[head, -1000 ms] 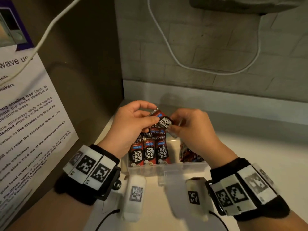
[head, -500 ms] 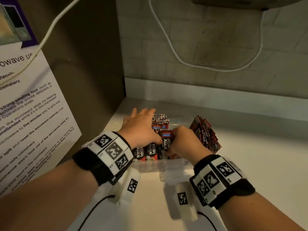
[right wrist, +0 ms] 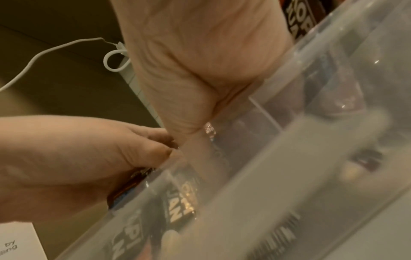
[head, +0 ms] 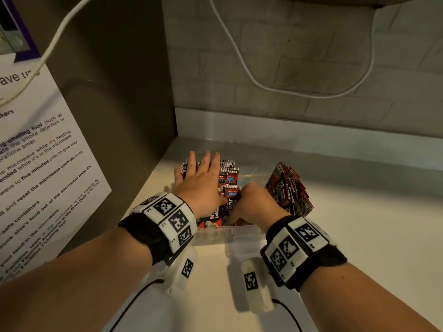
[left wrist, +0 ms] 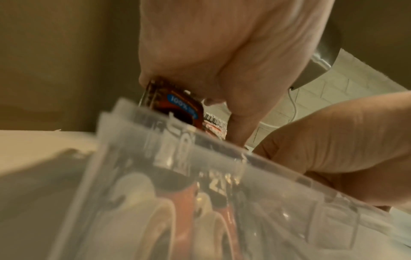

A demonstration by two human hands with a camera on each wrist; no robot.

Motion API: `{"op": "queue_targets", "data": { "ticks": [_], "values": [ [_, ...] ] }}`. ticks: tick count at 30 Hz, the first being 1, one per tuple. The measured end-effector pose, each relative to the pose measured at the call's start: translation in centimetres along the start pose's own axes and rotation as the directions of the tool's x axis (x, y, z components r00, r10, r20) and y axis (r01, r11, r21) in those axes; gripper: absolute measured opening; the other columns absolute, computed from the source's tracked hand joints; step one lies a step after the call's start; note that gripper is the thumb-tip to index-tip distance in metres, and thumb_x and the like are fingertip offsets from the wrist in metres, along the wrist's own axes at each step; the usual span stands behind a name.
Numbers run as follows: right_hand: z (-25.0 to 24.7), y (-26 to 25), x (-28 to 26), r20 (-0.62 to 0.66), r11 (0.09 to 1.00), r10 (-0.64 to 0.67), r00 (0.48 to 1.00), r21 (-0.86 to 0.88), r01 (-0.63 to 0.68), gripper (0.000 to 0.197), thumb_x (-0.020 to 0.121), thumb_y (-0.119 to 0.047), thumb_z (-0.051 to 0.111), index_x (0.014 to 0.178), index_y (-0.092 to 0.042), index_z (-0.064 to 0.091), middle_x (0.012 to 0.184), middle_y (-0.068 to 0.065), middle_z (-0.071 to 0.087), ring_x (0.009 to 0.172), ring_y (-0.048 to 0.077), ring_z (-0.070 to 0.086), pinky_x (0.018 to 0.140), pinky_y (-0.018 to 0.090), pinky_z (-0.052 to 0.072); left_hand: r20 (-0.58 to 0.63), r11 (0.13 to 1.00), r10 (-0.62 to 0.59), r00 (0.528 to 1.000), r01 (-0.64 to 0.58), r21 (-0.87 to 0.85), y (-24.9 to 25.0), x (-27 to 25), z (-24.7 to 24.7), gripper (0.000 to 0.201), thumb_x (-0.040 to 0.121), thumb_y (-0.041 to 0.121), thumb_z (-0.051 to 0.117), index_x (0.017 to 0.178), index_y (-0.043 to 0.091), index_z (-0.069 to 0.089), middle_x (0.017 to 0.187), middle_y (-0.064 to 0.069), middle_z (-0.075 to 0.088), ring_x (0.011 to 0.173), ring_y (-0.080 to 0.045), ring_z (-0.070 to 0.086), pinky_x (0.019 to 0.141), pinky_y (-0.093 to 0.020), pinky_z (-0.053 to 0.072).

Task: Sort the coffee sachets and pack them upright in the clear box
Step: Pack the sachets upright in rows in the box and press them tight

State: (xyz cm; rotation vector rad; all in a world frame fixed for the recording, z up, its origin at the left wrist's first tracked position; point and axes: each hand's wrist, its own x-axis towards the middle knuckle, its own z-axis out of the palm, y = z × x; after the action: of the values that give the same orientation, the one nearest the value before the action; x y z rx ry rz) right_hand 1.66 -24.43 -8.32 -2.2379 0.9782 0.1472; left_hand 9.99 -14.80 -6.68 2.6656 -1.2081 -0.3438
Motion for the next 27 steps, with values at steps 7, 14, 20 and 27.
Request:
{"op": "queue_targets", "data": {
  "ticks": [7,14,20,27],
  "values": [
    [-0.1,0.3,0.5,-0.113,0.998,0.001,0.994,0.066,0.006,0.021,0.074,-0.005,0.073,0.091,-0.009,0.062,0.082,0.007,0.065,0.073,0.023,0.066,0.065,0.032,0.057,-0.351,0.987,-0.038,0.935,-0.019,-0.159,-1.1,0.2,-1.4,0.035,0.091,0.028,0.058,0.125,0.020,0.052,0.134,-0.001,0.049,0.131,-0.021,0.038,0.110,-0.038,0.031],
    [0.4,0.0,0.8,-0.123,0.995,-0.028,0.992,0.087,0.039,0.025,0.075,-0.009,0.071,0.098,-0.011,0.061,0.089,0.005,0.064,0.078,0.020,0.062,0.066,0.029,0.051,-0.305,0.999,-0.049,0.951,0.042,-0.030,-0.6,0.5,-2.1,0.015,0.089,0.022,0.063,0.102,0.026,0.069,0.128,0.002,0.052,0.124,-0.024,0.040,0.102,-0.037,0.034],
    [0.9,0.0,0.9,-0.098,0.980,-0.063,0.993,0.184,0.081,0.033,0.072,-0.012,0.075,0.103,-0.013,0.064,0.097,0.005,0.068,0.088,0.021,0.064,0.076,0.031,0.053,-0.292,0.998,-0.051,0.955,0.056,0.006,-0.2,0.9,-2.4,0.006,0.087,0.026,0.069,0.089,0.031,0.067,0.126,0.005,0.051,0.123,-0.022,0.039,0.099,-0.036,0.034],
    [0.9,0.0,1.2,-0.212,0.970,-0.070,0.975,0.213,0.116,0.036,0.074,-0.005,0.069,0.107,-0.014,0.058,0.098,0.003,0.064,0.094,0.024,0.062,0.081,0.035,0.051,-0.311,0.985,-0.135,0.941,0.093,-0.144,0.6,1.2,-2.2,0.014,0.086,0.032,0.070,0.075,0.031,0.062,0.103,0.011,0.046,0.119,-0.021,0.035,0.091,-0.037,0.028]
  ]
}}
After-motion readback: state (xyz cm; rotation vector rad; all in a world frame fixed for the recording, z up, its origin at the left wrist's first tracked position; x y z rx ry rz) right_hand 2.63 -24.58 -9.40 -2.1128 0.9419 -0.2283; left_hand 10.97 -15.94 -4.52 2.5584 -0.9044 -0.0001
